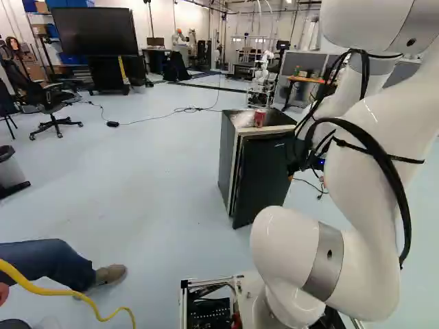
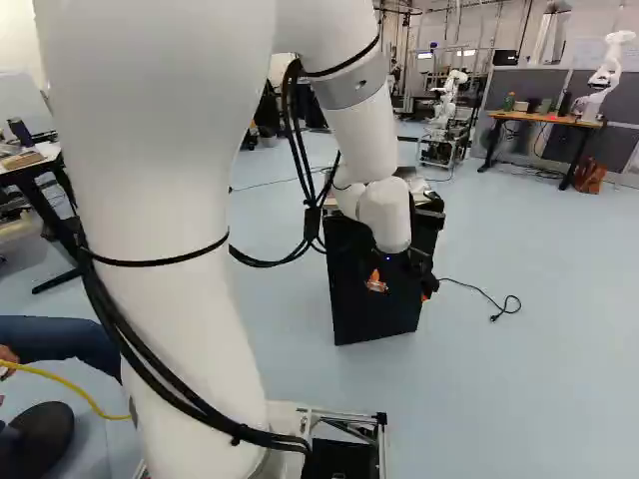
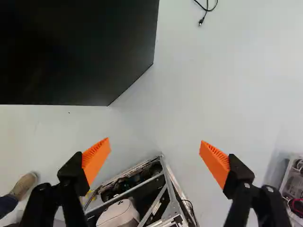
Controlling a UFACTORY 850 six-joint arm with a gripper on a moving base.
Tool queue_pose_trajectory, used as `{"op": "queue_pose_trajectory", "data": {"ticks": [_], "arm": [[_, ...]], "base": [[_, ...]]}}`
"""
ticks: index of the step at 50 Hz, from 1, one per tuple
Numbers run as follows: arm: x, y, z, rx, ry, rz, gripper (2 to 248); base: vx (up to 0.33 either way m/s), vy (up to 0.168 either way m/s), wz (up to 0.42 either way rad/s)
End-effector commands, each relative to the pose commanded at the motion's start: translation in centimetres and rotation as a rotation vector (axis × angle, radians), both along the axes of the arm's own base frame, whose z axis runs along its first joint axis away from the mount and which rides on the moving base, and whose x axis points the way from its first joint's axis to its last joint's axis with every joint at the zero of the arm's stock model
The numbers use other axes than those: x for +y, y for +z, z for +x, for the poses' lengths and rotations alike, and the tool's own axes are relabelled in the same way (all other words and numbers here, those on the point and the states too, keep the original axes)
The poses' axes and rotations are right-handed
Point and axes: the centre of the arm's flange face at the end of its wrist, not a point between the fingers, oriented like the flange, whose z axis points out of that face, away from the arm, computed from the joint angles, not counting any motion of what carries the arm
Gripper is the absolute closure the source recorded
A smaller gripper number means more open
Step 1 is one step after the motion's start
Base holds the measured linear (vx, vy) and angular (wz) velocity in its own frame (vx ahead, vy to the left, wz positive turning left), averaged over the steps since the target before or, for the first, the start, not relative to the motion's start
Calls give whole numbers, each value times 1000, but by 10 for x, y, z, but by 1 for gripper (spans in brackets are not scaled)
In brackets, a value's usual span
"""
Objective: Grab a drink from the fridge
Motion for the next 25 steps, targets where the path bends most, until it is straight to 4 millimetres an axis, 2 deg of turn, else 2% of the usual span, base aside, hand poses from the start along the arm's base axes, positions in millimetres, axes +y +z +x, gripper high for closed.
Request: {"op": "queue_pose_trajectory", "data": {"ticks": [25], "arm": [[33,-30,8,-10,168,-40,3]], "base": [[0,0,0]]}}
